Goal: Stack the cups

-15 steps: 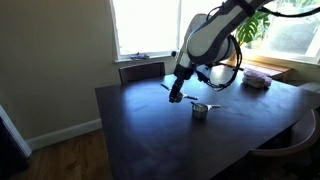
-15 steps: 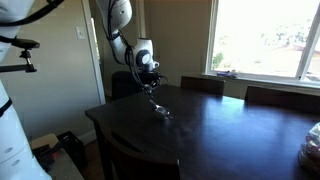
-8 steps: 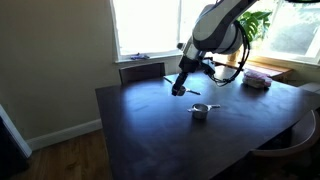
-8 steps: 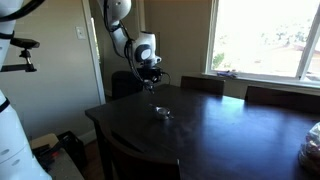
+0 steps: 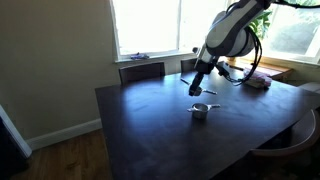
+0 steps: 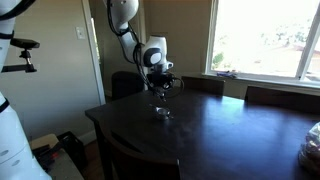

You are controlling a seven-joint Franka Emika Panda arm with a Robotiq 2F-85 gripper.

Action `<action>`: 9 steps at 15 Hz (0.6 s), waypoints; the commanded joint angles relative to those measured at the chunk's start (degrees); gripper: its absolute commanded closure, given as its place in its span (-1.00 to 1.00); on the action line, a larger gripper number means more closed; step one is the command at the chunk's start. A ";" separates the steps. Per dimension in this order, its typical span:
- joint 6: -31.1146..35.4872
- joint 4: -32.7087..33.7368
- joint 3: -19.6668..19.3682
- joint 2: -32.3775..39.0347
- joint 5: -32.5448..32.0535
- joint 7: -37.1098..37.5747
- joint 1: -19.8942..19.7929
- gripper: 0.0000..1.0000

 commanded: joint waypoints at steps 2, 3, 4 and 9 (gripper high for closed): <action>3.75 -3.91 -5.29 -1.64 -3.34 2.61 1.73 0.16; 3.24 -3.38 -5.59 -0.85 -3.81 2.44 1.52 0.16; 2.99 -3.02 -6.81 -0.30 -4.87 3.53 2.27 0.16; 2.00 -0.81 -9.16 3.93 -9.02 7.74 4.77 0.16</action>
